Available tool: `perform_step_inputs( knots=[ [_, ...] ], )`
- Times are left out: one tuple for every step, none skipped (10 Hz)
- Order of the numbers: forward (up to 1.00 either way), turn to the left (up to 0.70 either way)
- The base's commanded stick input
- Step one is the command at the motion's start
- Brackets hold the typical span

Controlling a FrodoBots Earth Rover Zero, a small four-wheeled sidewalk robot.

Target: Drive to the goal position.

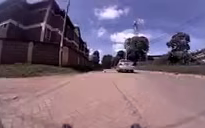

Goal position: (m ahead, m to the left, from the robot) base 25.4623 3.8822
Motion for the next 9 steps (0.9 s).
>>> perform_step_inputs(
  knots=[
    [1.0, 0.0],
    [1.0, 0.0],
    [1.0, 0.0],
    [1.0, 0.0],
    [1.0, 0.0],
    [1.0, 0.0],
    [1.0, 0.0],
    [1.0, 0.0],
    [1.0, 0.0]
  ],
)
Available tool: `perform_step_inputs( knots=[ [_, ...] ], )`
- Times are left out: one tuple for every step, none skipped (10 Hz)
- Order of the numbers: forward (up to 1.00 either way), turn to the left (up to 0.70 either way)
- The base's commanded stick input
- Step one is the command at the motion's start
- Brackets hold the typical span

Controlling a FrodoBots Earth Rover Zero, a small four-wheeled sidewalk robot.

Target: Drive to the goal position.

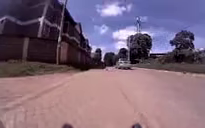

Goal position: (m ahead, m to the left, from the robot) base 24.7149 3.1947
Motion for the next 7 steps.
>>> perform_step_inputs(
  knots=[
    [1.0, 0.0],
    [1.0, 0.0],
    [1.0, 0.0],
    [1.0, 0.0],
    [1.0, 0.0],
    [1.0, 0.0],
    [1.0, 0.0]
  ],
)
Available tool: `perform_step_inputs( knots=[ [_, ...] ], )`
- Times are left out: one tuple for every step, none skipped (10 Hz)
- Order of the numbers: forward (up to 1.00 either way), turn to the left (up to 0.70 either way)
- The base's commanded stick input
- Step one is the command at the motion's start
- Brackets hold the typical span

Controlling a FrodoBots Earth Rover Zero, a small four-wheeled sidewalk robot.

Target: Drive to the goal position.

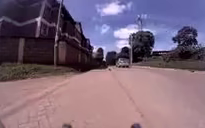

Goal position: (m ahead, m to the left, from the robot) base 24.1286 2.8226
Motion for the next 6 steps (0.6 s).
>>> perform_step_inputs(
  knots=[
    [1.0, 0.0],
    [1.0, 0.0],
    [1.0, 0.0],
    [1.0, 0.0],
    [1.0, 0.0],
    [1.0, 0.0]
  ],
)
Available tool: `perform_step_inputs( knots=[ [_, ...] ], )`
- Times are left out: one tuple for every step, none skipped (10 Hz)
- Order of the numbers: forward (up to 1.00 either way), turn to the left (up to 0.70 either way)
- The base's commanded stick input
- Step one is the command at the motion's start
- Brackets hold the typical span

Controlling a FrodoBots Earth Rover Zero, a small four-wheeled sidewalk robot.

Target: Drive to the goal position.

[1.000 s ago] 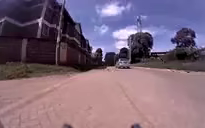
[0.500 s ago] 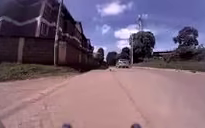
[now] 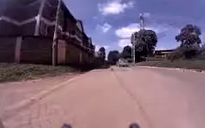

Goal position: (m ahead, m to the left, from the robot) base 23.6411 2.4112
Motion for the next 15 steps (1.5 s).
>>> perform_step_inputs(
  knots=[
    [1.0, -0.1],
    [1.0, -0.02],
    [1.0, 0.0],
    [1.0, 0.0],
    [1.0, 0.0],
    [1.0, 0.0],
    [1.0, -0.02],
    [1.0, -0.06],
    [1.0, -0.1],
    [1.0, -0.14],
    [1.0, -0.18],
    [1.0, -0.23],
    [1.0, -0.32],
    [1.0, -0.22],
    [1.0, -0.07]
  ],
)
